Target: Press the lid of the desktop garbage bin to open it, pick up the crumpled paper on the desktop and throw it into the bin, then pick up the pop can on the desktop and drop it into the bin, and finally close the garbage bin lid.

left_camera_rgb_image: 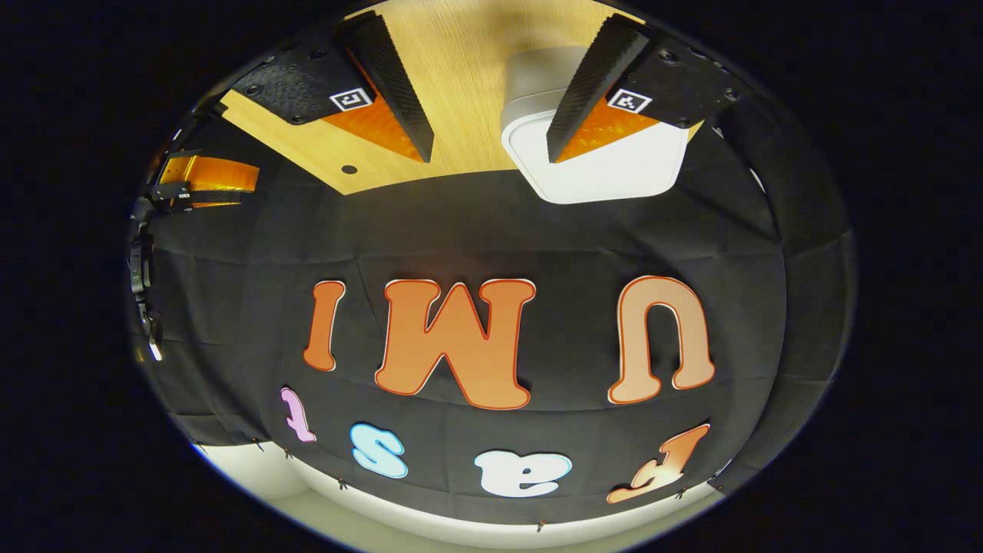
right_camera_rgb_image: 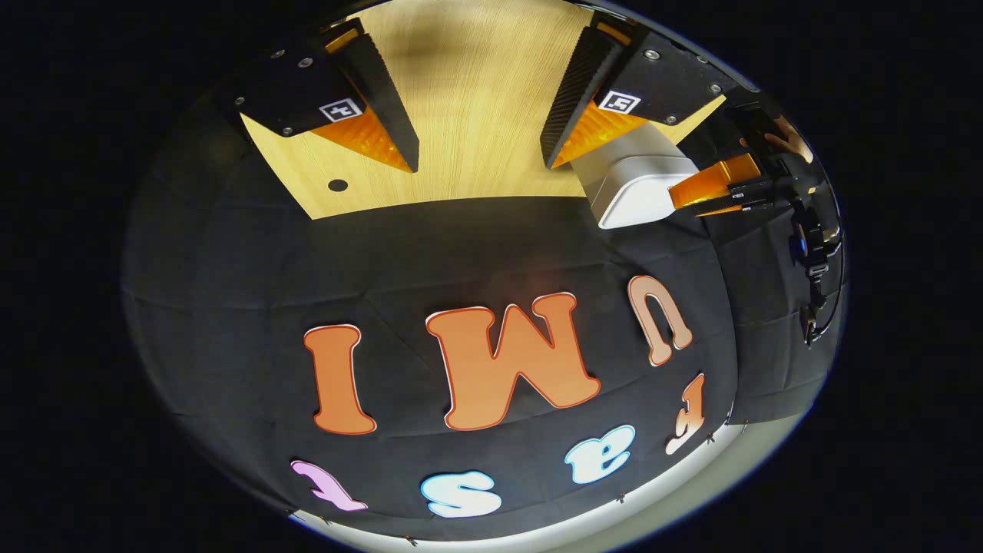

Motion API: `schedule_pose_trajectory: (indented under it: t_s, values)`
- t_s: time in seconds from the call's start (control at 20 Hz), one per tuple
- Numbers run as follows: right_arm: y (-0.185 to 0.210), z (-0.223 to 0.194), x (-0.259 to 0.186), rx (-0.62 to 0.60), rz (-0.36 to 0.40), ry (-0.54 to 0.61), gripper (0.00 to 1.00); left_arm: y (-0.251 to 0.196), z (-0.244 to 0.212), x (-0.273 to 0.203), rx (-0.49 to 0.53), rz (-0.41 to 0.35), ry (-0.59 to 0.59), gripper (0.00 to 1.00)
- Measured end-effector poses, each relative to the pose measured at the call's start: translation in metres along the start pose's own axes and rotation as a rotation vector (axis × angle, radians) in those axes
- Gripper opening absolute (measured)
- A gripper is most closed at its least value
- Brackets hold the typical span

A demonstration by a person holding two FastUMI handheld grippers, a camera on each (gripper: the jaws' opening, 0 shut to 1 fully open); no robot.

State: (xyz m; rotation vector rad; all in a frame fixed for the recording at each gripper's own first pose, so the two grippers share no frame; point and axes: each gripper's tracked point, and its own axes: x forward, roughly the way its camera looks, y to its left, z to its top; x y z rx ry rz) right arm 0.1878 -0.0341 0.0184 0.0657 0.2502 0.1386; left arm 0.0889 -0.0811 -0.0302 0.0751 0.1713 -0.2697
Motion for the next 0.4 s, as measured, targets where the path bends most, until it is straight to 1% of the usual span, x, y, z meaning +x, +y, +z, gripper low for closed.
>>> schedule_pose_trajectory:
  t_s: [0.4]
  values:
    - [0.0016, 0.0001, -0.0041, 0.000, 0.000, -0.010, 0.95, 0.0025, 0.0026, -0.0050, -0.021, -0.003, -0.004, 0.94]
